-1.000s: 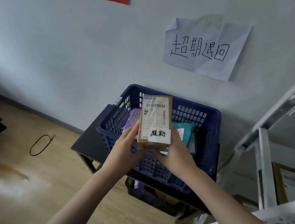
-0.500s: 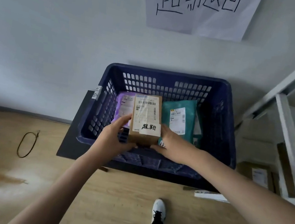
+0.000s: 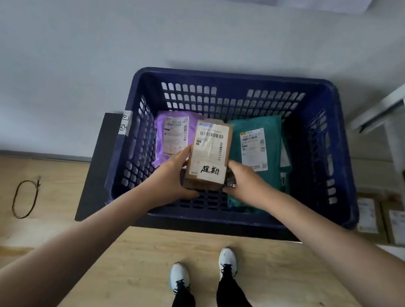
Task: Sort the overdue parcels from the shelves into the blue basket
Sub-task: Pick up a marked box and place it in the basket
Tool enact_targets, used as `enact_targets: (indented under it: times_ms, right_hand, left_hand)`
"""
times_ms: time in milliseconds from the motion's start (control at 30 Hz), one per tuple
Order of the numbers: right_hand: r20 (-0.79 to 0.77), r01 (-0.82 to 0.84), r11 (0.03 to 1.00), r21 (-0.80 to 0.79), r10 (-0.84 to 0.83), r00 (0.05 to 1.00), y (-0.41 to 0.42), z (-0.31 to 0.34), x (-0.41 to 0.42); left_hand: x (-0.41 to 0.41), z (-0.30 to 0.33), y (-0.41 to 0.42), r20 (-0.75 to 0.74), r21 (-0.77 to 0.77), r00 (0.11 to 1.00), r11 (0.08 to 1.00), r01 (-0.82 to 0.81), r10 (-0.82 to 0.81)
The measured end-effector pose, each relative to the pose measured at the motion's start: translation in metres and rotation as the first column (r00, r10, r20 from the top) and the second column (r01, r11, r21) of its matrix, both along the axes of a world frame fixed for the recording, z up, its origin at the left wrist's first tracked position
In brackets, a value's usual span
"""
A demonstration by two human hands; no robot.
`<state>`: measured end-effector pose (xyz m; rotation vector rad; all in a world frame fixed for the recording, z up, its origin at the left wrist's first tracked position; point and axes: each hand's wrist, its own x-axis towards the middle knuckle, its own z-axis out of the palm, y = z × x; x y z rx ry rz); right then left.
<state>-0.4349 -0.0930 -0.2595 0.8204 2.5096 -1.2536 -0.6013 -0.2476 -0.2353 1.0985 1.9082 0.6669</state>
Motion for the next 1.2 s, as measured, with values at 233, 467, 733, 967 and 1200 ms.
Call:
enact_targets:
  times_ms: [233, 467, 733, 967, 1200]
  right_hand:
    - [0.076, 0.038, 0.999, -0.027, -0.036, 0.996, 0.005, -0.006, -0.004]
    - [0.234, -0.076, 0.997, -0.021, 0.078, 0.969, 0.008, -0.015, -0.004]
    - [0.361, -0.129, 0.983, -0.129, 0.168, 0.917, -0.004, -0.025, -0.007]
    - [0.421, -0.058, 0.976, -0.212, 0.145, 0.895, 0.002, -0.015, -0.010]
    - [0.421, 0.024, 0.961, -0.276, 0.098, 0.902, 0.003, -0.013, -0.023]
  left_hand:
    - [-0.003, -0.012, 0.001, 0.037, -0.132, 0.994, 0.986, 0.107, -0.103]
    - [-0.008, -0.020, 0.000, 0.054, -0.221, 0.977, 0.951, 0.215, -0.208]
    - [-0.006, -0.022, 0.004, 0.162, -0.359, 0.962, 0.895, 0.265, -0.220]
    - [-0.007, -0.021, 0.009, 0.199, -0.397, 0.953, 0.870, 0.291, -0.228]
    - [-0.007, -0.034, 0.014, 0.225, -0.398, 0.967, 0.895, 0.202, -0.118]
